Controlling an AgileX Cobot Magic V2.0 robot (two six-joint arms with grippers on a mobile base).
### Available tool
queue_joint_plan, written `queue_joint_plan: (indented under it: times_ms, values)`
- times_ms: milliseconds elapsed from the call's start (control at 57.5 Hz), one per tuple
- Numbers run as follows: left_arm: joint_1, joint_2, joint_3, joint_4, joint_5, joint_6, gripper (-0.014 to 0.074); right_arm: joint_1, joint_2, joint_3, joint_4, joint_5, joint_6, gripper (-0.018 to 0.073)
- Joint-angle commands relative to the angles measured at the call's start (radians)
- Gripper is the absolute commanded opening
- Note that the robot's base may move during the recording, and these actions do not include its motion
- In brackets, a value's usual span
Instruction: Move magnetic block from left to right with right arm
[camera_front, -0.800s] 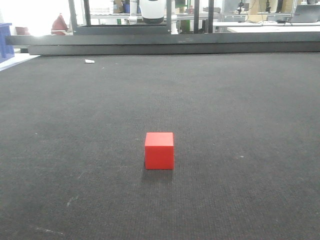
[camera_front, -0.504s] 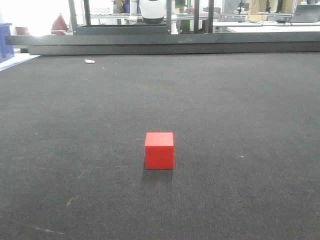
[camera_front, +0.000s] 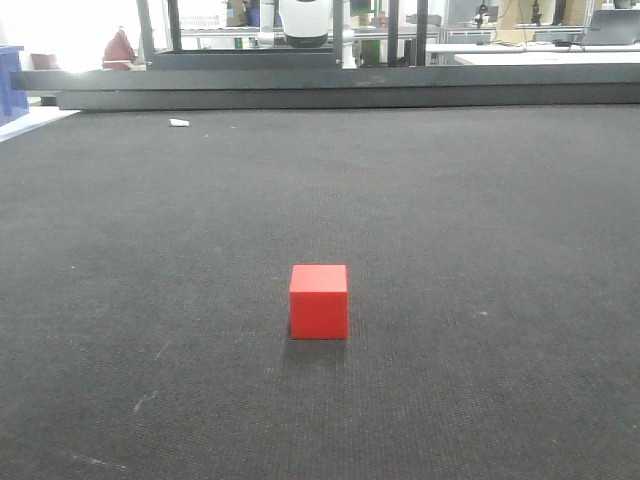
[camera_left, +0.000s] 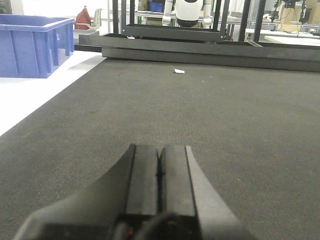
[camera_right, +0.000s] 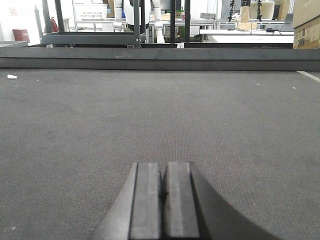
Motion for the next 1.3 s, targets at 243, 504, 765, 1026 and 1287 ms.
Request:
queue_joint_plan:
  times_ms: [243, 504, 765, 1026, 1287]
  values:
    - [0.000, -0.013, 0.008, -0.003, -0.083, -0.007, -0.0126, 0.000, -0.021, -0.015, 0.011, -0.136, 0.011, 0.0065]
    - [0.000, -0.013, 0.008, -0.003, -0.083, -0.007, -0.0126, 0.000, 0.055, -0.218, 0.013, 0.080, 0.025, 0.0065]
    - [0.000, -0.013, 0.008, -0.003, -0.083, -0.007, -0.0126, 0.000, 0.305, -0.378, 0.013, 0.295, 0.025, 0.0065]
    - [0.000, -0.013, 0.008, -0.003, -0.083, -0.007, -0.0126, 0.023, 0.594, -0.513, 0.001, 0.497, 0.032, 0.0071]
    - [0.000, -0.013, 0.008, -0.003, -0.083, -0.007, -0.0126, 0.157, 0.829, -0.631, -0.059, 0.663, 0.226, 0.0407]
